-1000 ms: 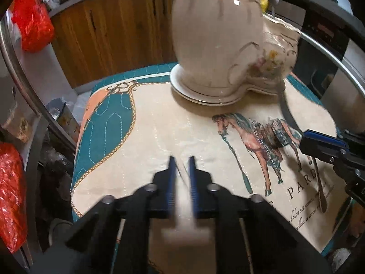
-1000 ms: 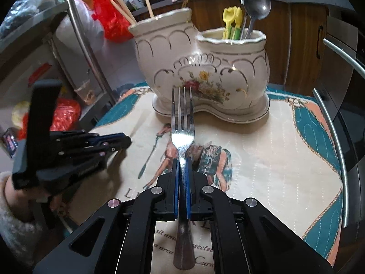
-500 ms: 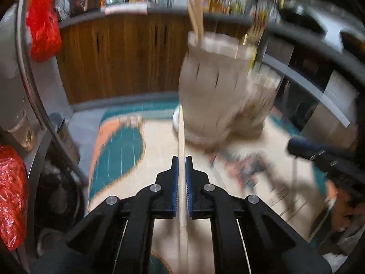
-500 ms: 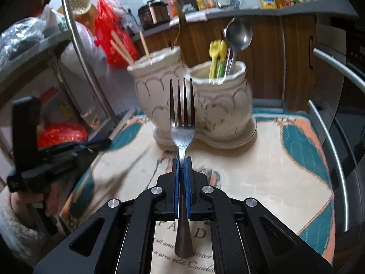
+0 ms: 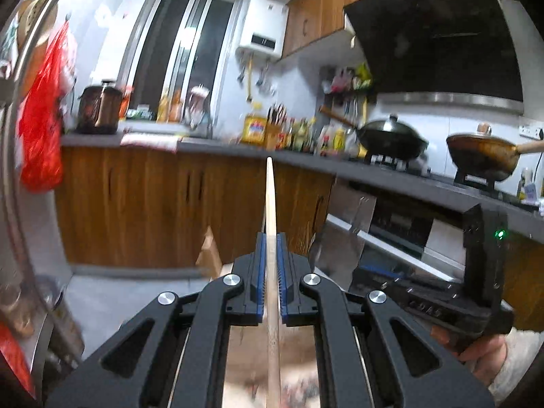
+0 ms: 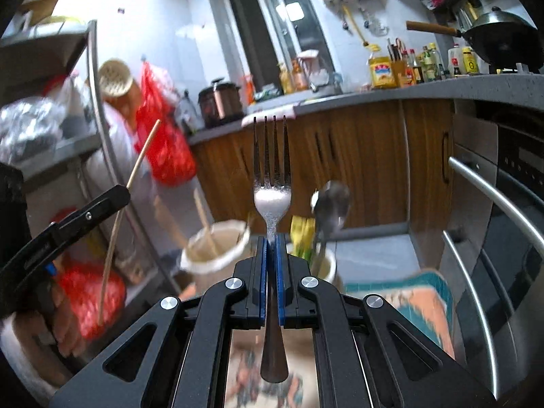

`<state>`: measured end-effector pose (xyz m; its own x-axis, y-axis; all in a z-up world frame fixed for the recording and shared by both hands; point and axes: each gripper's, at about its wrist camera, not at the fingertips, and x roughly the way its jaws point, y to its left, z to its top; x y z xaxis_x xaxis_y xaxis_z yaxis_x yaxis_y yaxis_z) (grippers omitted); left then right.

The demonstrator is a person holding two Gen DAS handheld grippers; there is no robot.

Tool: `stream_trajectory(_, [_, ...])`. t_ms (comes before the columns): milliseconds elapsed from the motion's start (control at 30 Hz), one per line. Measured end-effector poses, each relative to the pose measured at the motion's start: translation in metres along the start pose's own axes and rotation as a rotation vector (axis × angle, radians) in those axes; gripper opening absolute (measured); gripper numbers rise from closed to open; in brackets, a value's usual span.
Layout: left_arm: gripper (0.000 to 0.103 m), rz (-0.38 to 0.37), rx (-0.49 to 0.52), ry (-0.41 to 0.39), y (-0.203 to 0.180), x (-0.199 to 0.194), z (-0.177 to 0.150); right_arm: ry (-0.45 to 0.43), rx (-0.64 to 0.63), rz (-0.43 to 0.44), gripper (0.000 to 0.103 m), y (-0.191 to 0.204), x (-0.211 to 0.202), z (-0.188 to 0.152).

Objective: Organize utensils
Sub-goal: 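Lift the chopstick and steel fork up over the ceramic holder with both grippers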

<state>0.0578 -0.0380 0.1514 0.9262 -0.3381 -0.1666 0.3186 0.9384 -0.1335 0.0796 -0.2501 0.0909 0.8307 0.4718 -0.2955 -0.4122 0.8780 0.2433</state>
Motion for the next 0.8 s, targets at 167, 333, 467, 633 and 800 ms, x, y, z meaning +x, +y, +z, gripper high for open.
stream_trajectory(167, [0.006, 0.02, 0.017, -0.09, -0.01, 0.035, 0.021, -0.09, 0.031, -0.013, 0.006, -0.016, 0.02, 0.023])
stream_trajectory(333, [0.006, 0.065, 0.035, -0.14, -0.009, 0.064, 0.024, -0.137, 0.041, -0.019, 0.006, -0.027, 0.04, 0.031])
stream_trajectory(467, [0.006, 0.087, 0.073, -0.143, -0.008, 0.082, 0.016, -0.137, 0.026, -0.022, 0.006, -0.029, 0.054, 0.03])
stream_trajectory(633, [0.006, 0.102, 0.112, -0.168, -0.009, 0.089, 0.002, -0.139, -0.025, -0.016, 0.006, -0.023, 0.064, 0.02])
stream_trajectory(800, [0.006, 0.11, 0.155, -0.178, -0.014, 0.089, -0.008, -0.116, -0.056, -0.02, 0.006, -0.017, 0.069, 0.01])
